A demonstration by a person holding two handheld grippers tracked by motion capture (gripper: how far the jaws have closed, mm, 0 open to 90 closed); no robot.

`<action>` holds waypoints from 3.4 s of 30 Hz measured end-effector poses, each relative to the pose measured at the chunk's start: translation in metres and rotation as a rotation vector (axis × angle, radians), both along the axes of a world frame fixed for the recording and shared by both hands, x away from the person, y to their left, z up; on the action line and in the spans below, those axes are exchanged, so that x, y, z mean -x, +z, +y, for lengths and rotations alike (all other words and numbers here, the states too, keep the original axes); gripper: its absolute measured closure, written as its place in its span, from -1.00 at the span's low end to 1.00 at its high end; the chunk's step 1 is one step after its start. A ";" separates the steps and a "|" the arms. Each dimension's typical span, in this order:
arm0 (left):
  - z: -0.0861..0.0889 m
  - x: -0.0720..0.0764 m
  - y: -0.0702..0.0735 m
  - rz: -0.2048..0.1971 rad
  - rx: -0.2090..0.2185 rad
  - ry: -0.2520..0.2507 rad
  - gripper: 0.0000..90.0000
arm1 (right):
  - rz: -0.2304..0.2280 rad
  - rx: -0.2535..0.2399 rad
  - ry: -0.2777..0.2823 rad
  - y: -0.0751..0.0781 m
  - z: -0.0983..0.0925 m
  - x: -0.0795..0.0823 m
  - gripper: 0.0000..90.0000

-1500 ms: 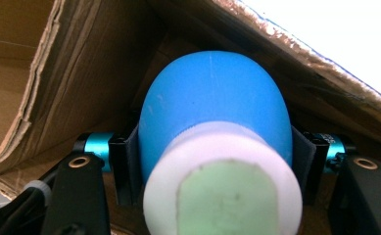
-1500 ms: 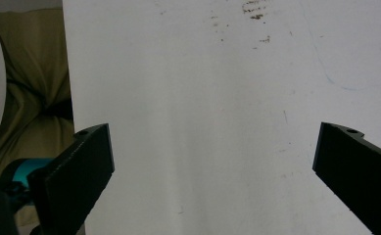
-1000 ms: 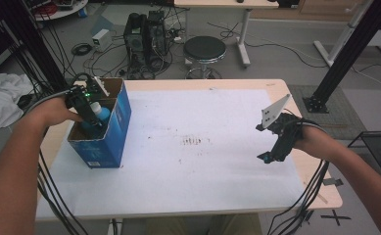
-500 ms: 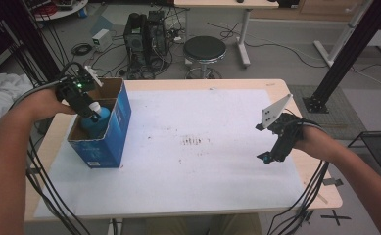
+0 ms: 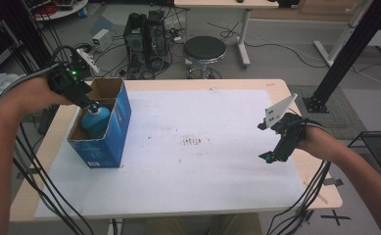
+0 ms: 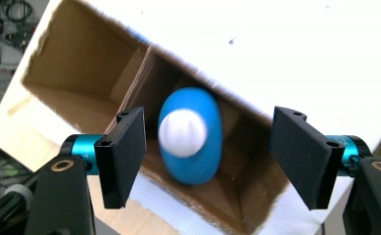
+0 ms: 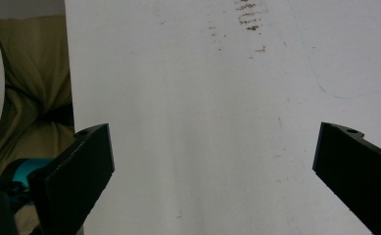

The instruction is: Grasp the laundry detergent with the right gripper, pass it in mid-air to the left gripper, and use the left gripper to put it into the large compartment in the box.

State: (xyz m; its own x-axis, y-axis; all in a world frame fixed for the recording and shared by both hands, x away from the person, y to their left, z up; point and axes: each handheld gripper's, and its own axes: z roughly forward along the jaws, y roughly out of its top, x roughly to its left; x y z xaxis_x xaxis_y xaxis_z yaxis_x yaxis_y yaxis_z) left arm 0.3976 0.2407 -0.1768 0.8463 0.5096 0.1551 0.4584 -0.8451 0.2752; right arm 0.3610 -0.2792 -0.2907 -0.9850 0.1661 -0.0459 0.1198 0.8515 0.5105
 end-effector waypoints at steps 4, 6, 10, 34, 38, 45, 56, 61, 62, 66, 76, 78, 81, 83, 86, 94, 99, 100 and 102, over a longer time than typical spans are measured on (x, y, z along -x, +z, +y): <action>-0.018 0.004 0.013 -0.022 0.038 -0.027 -0.33 | 0.015 0.010 -0.004 0.001 0.000 0.002 -0.98; -0.028 0.007 0.018 -0.011 0.048 -0.052 -0.33 | 0.020 0.008 -0.004 0.001 -0.001 0.003 -0.98; -0.048 0.008 0.024 -0.003 0.069 -0.093 -0.33 | 0.008 0.006 -0.005 0.002 -0.002 0.003 -0.98; -0.155 -0.016 -0.002 0.068 0.029 -0.289 -0.68 | 0.003 -0.007 -0.013 0.003 -0.004 0.006 -0.98; -0.166 -0.020 -0.008 0.067 0.025 -0.314 -0.68 | 0.006 -0.007 -0.020 0.003 -0.006 0.006 -0.98; -0.175 -0.026 -0.012 0.045 0.014 -0.311 -0.68 | 0.006 -0.008 -0.023 0.003 -0.005 0.005 -0.98; -0.182 -0.038 -0.023 0.020 0.025 -0.267 -0.68 | 0.013 -0.004 -0.019 0.002 -0.001 0.000 -0.98; -0.187 -0.043 -0.032 0.026 0.014 -0.276 -0.68 | 0.028 -0.001 -0.025 0.002 0.000 -0.002 -0.98; -0.188 -0.045 -0.033 0.033 0.004 -0.279 -0.68 | 0.022 -0.001 -0.021 0.003 0.001 -0.003 -0.98; -0.196 -0.048 -0.039 0.044 -0.011 -0.300 -0.68 | 0.000 -0.010 -0.015 0.003 0.002 -0.008 -0.98; -0.204 -0.046 -0.042 0.041 0.000 -0.323 -0.68 | 0.006 -0.002 -0.005 0.004 0.006 -0.011 -0.98; -0.204 -0.044 -0.042 0.042 0.005 -0.324 -0.68 | 0.007 0.002 -0.004 0.005 0.006 -0.010 -0.98; -0.204 -0.043 -0.042 0.039 0.008 -0.325 -0.68 | 0.013 0.004 -0.015 0.006 0.006 -0.008 -0.98; -0.204 -0.042 -0.043 0.040 0.011 -0.328 -0.68 | 0.008 0.000 -0.004 0.006 0.006 -0.009 -0.98; -0.204 -0.041 -0.044 0.042 0.017 -0.328 -0.68 | 0.013 0.001 -0.017 0.007 0.007 -0.009 -0.98; -0.202 -0.041 -0.044 0.044 0.016 -0.321 -0.68 | 0.014 0.012 -0.012 0.006 0.009 -0.010 -0.98; -0.201 -0.040 -0.044 0.041 0.009 -0.321 -0.68 | 0.008 0.008 -0.010 0.006 0.010 -0.009 -0.98; -0.200 -0.040 -0.044 0.037 0.016 -0.322 -0.68 | 0.010 0.013 -0.008 0.006 0.010 -0.009 -0.98; -0.200 -0.039 -0.044 0.037 0.013 -0.324 -0.68 | 0.010 0.013 -0.011 0.006 0.010 -0.008 -0.98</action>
State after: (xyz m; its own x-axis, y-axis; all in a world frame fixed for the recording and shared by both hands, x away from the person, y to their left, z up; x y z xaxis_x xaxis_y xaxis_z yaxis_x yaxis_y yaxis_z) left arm 0.4369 0.0405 -0.2210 0.9696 0.2149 0.1167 0.1764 -0.9451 0.2750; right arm 0.3690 -0.2688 -0.2848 -0.9836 0.1763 -0.0384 0.1340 0.8566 0.4983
